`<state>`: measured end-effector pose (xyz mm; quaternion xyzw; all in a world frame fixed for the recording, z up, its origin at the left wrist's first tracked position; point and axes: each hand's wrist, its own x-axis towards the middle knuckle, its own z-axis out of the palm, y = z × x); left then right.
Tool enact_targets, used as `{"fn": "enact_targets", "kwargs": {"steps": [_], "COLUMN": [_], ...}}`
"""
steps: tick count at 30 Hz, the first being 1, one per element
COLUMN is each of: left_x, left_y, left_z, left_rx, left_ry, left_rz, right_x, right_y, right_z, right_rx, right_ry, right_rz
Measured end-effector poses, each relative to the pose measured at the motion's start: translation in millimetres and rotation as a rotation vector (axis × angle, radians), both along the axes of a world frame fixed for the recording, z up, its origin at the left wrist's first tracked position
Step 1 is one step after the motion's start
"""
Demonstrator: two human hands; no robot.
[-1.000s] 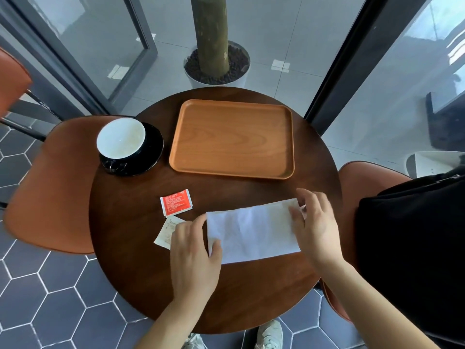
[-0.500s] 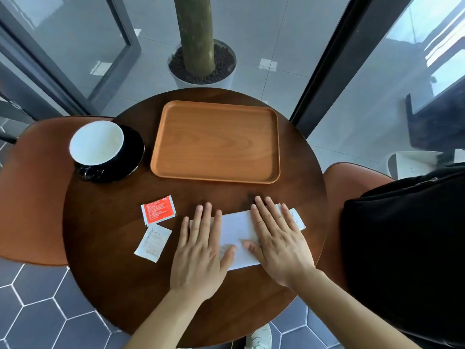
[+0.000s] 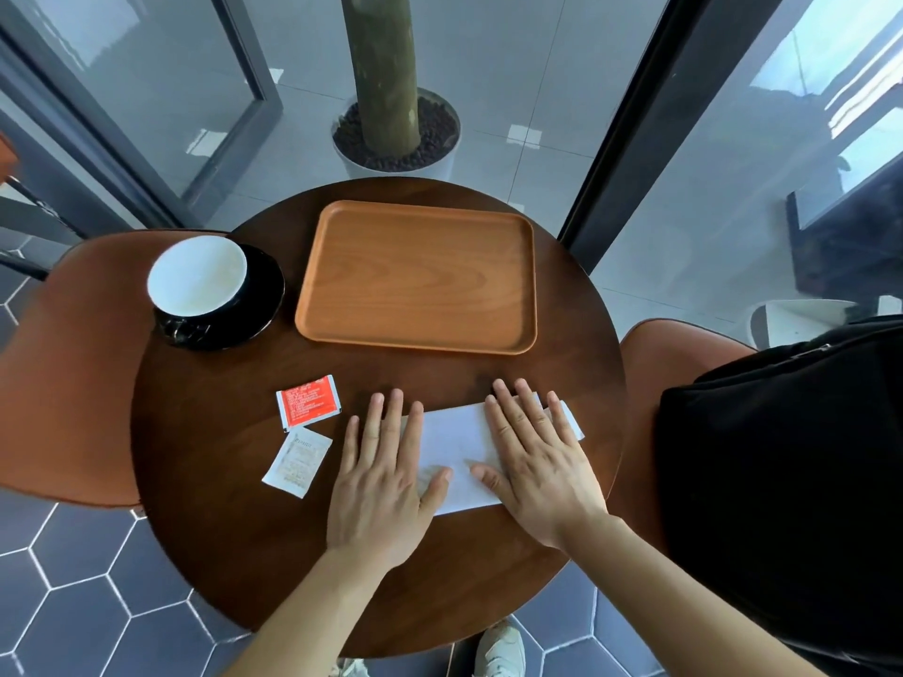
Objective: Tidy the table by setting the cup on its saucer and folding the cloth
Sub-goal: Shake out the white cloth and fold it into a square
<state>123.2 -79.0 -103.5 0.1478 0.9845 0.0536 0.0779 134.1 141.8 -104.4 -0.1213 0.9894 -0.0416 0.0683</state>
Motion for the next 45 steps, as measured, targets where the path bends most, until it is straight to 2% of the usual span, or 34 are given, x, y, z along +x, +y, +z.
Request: {"fn": "enact_targets", "kwargs": {"steps": [2, 5, 8, 11, 14, 16, 19, 23, 29, 37, 41, 43, 45], "left_x": [10, 35, 51, 49, 38, 31, 21, 13, 19, 20, 20, 21, 22], "left_y": [0, -1, 3, 9, 12, 12, 10, 4, 1, -1, 0, 0, 0], "left_z": [10, 17, 26, 35, 43, 48, 51, 53, 47, 47, 49, 49, 49], "left_rx": [0.057, 0.219, 0.428, 0.599, 0.809, 0.937, 1.029, 1.008, 0.984, 1.035, 1.038, 1.047, 1.052], "left_ry": [-0.007, 0.021, -0.049, -0.158, -0.274, -0.331, -0.363, -0.389, -0.34, -0.299, -0.252, -0.231, -0.216], "left_rz": [0.105, 0.306, 0.555, 0.742, 0.953, 1.058, 1.139, 1.126, 1.032, 1.041, 1.041, 1.039, 1.038], "right_x": [5, 20, 28, 22, 15, 14, 13, 9, 2, 9, 11, 16, 21], "right_y": [-1, -21, -57, -87, -99, -99, -97, -94, -100, -105, -99, -87, -68], "right_z": [9, 23, 37, 40, 32, 25, 24, 28, 25, 18, 27, 33, 36], "right_rx": [-0.1, -0.493, -0.889, -1.115, -1.279, -1.301, -1.36, -1.487, -1.597, -1.637, -1.72, -1.638, -1.403], "right_ry": [0.069, 0.168, 0.04, -0.108, -0.266, -0.293, -0.305, -0.329, -0.262, -0.226, -0.117, -0.042, 0.101], "right_rz": [0.005, -0.027, -0.132, -0.238, -0.44, -0.513, -0.531, -0.58, -0.615, -0.63, -0.698, -0.735, -0.764]}}
